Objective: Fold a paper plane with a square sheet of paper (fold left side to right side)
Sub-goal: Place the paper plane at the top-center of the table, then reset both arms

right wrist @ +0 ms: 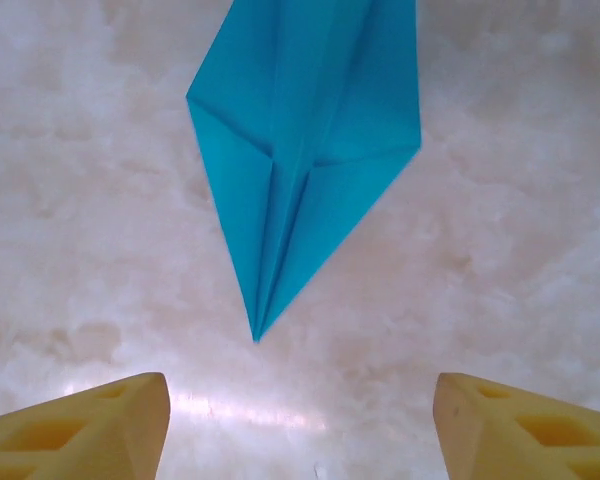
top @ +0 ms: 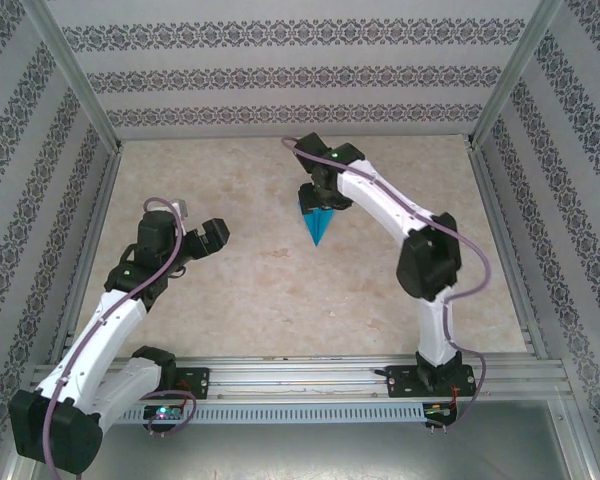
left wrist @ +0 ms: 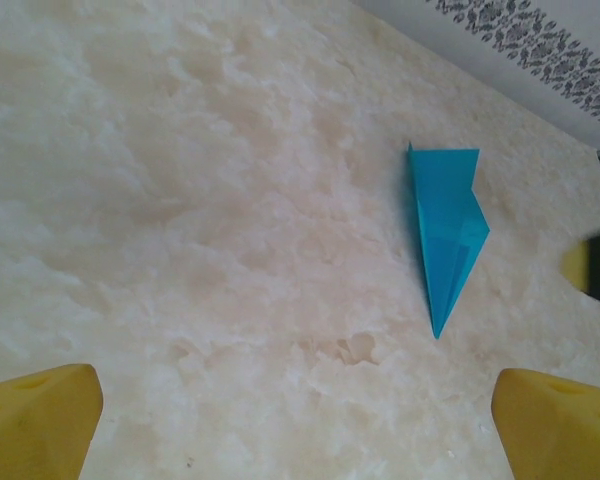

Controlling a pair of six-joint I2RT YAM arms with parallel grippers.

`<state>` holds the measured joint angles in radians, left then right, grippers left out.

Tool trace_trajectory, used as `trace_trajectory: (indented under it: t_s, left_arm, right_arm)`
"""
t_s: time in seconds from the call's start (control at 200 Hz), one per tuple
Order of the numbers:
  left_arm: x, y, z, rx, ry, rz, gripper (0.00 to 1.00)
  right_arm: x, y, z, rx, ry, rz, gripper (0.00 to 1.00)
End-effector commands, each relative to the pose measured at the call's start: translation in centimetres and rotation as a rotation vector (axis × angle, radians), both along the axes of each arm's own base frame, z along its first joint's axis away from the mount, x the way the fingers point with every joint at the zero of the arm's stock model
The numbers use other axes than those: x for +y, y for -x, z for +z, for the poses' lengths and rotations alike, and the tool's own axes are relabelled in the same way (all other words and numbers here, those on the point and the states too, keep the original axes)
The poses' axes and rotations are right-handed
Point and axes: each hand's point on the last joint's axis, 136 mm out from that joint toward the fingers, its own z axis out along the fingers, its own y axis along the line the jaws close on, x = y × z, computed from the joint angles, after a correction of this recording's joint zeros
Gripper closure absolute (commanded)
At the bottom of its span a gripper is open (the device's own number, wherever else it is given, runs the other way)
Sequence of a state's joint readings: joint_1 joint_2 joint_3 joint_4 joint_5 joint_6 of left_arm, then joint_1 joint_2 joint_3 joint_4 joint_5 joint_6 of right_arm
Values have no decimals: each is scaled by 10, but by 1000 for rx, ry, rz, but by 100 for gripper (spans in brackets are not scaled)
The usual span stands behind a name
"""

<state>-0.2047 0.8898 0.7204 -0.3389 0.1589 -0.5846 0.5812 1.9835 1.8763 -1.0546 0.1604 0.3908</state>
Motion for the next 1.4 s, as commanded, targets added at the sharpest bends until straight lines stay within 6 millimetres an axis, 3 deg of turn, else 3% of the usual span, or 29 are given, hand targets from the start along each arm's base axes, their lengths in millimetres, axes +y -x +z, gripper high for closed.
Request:
trace_trajectory:
  t_s: [0.0,0.18,0.325,0.59,0.734,0.989,1.214,1.394]
  left_arm:
    - [22,-1,12,-54,-67,76,0]
    - [38,-1,19,-92,-114,139,0]
    - [45,-3,20,-102,-140,172,0]
    - [49,-6,23,-105,-148,192,0]
    - [50,-5,21,-96,-153,195,0]
    - [52,-5,22,-91,-165,199,0]
    - [52,-8,24,-89,-173,199,0]
    - [54,-9,23,-86,-178,203,0]
  right_arm:
    - [-23,11,23,-118,6,-7,23]
    - [-61,46,40,-238,-64,-43,2]
    - [-102,66,40,-317,-105,-113,2]
    - [-193,80,15,-486,-121,-325,2]
    - [-215,79,-2,-589,-110,-332,2]
    - [-233,72,-24,-711,-22,-304,2]
    - [-226,49,-45,-752,-74,-257,2]
    - [-211,26,-26,-877,-131,-166,2]
